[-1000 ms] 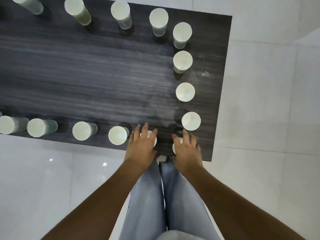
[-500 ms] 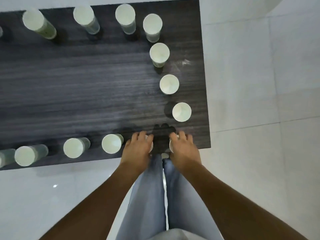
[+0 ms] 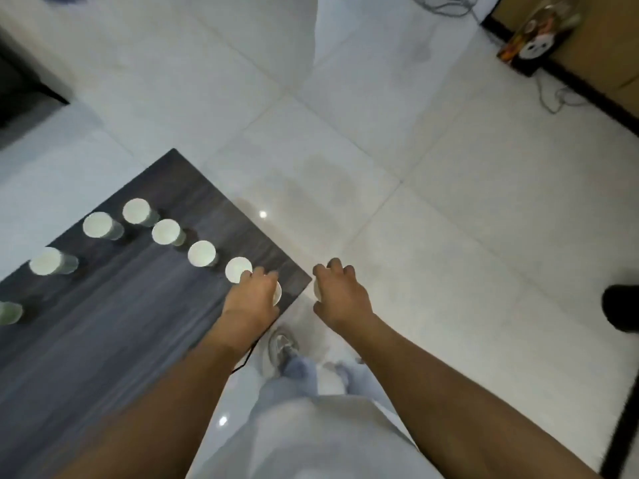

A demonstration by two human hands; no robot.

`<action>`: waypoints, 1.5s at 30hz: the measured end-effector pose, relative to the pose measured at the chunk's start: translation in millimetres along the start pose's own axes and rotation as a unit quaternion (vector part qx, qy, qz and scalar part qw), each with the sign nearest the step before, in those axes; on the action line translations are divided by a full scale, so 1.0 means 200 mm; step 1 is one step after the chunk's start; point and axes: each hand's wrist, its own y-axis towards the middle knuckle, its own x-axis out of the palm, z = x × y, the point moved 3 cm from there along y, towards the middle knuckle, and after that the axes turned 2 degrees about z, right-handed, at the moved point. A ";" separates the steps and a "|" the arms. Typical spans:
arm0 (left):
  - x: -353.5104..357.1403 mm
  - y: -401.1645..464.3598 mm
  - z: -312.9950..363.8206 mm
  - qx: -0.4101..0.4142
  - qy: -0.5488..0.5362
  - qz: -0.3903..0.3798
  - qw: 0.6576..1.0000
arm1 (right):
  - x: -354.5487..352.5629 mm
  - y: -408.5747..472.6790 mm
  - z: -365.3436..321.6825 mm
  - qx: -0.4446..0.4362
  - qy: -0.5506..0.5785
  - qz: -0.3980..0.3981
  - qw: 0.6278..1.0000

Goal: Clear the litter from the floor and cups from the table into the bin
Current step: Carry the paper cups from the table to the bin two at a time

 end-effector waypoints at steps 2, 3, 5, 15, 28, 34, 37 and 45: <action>-0.08 0.03 0.22 0.036 0.025 -0.003 0.999 | -0.08 -0.09 0.17 0.032 0.006 0.013 0.999; -0.11 0.04 0.37 0.060 0.040 -0.004 0.997 | -0.12 -0.15 0.28 0.058 0.017 0.023 0.998; -0.13 0.04 0.67 0.113 0.080 -0.010 0.990 | -0.19 -0.28 0.52 0.112 0.043 0.040 0.992; 0.10 -0.11 2.18 0.277 0.175 -0.030 0.944 | -0.40 -1.04 1.84 0.278 0.119 0.117 0.946; 0.45 -0.27 3.73 0.442 0.247 -0.051 0.861 | -0.46 -1.82 3.11 0.441 0.205 0.147 0.862; 0.52 -0.05 4.37 0.479 0.284 -0.070 0.828 | -0.58 -1.85 3.68 0.485 0.217 0.157 0.832; 0.53 0.07 4.72 0.497 0.289 -0.079 0.814 | -0.68 -1.84 3.98 0.510 0.229 0.166 0.812; 0.54 0.31 5.53 0.534 0.296 -0.084 0.788 | -0.89 -1.86 4.70 0.536 0.269 0.171 0.782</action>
